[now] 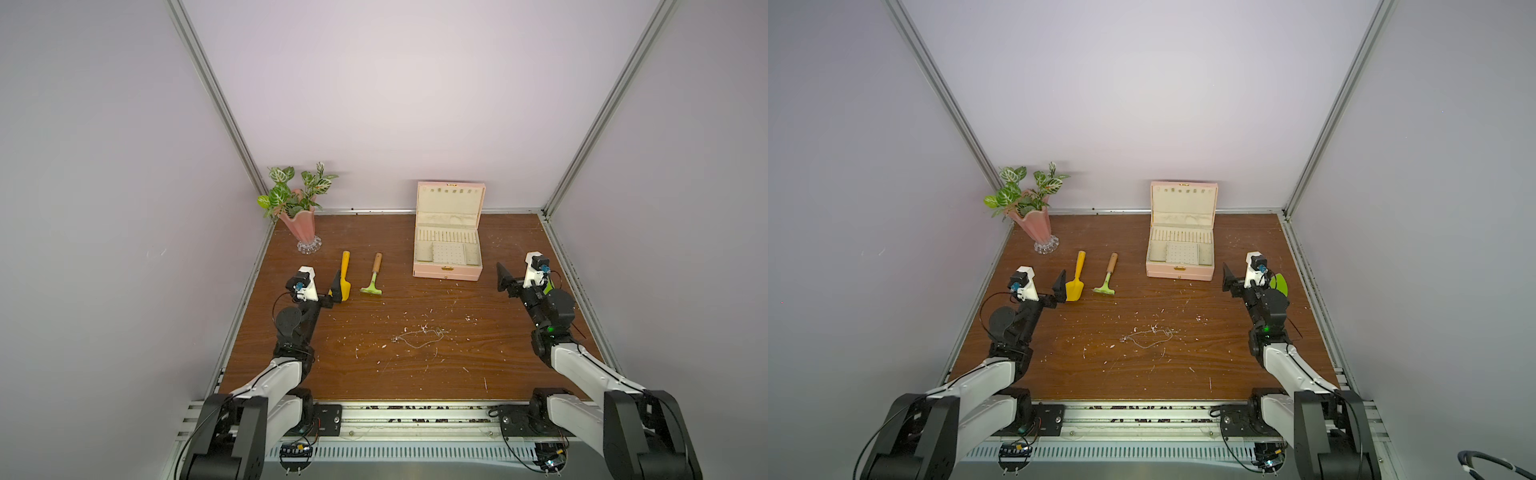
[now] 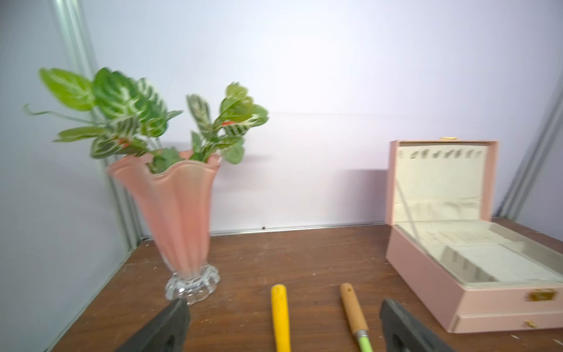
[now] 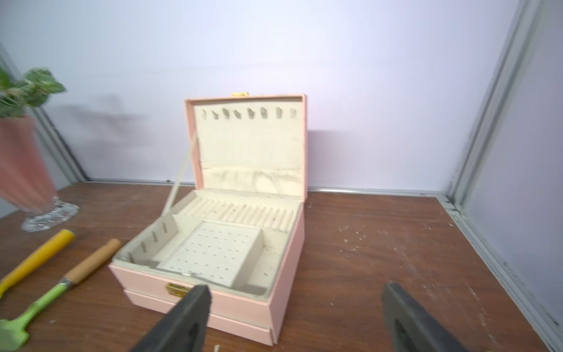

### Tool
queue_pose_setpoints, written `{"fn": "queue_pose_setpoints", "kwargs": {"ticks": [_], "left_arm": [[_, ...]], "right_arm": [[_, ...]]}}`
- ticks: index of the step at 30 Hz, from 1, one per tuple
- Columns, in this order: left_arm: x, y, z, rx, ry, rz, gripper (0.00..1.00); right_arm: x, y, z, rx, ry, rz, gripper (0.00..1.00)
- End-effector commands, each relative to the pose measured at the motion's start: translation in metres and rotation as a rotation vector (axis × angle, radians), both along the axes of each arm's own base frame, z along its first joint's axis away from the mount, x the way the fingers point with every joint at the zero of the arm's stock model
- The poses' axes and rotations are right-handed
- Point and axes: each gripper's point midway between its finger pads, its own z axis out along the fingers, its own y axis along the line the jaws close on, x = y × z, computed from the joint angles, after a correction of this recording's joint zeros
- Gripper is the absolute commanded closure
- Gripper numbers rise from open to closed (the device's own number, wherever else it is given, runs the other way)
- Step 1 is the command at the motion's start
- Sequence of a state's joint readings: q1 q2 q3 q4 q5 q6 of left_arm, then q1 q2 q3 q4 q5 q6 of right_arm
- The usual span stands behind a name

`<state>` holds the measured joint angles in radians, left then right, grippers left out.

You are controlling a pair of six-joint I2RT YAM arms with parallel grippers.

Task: Put jewelry chain into jewelry box
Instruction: Pick up the necklace from the center of the board.

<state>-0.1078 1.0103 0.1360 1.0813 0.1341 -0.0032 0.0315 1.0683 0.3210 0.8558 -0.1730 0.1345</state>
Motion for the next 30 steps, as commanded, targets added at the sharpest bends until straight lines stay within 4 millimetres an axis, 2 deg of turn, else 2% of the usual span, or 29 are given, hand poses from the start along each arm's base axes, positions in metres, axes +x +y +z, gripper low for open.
{"fn": "queue_pose_setpoints", "kwargs": {"ticks": [1,4,6,10,15,19,22,30], "left_arm": [[-0.013,-0.058,-0.023,0.043,0.116,-0.196,0.01],[-0.025,-0.104,-0.039,0.128,0.188,-0.312,0.01],[-0.032,-0.126,-0.043,0.163,0.209,-0.364,0.01],[-0.054,-0.159,-0.05,0.142,0.22,-0.496,0.01],[-0.082,-0.19,-0.061,0.133,0.24,-0.639,0.01],[-0.097,-0.2,-0.077,0.15,0.273,-0.709,0.01],[-0.099,-0.199,-0.079,0.145,0.266,-0.712,0.01],[-0.101,-0.193,-0.08,0.147,0.257,-0.694,0.01]], "right_arm": [[-0.01,0.047,-0.044,0.056,0.265,0.156,0.22],[-0.021,0.085,-0.072,-0.05,0.437,0.186,0.29],[-0.028,0.103,-0.087,-0.096,0.543,0.194,0.36],[-0.054,0.14,-0.119,-0.181,0.725,0.233,0.43],[-0.076,0.172,-0.144,-0.246,0.836,0.232,0.55],[-0.089,0.19,-0.164,-0.349,0.909,0.208,0.58],[-0.093,0.189,-0.174,-0.404,0.967,0.172,0.62],[-0.101,0.181,-0.176,-0.434,1.041,0.137,0.65]]}}
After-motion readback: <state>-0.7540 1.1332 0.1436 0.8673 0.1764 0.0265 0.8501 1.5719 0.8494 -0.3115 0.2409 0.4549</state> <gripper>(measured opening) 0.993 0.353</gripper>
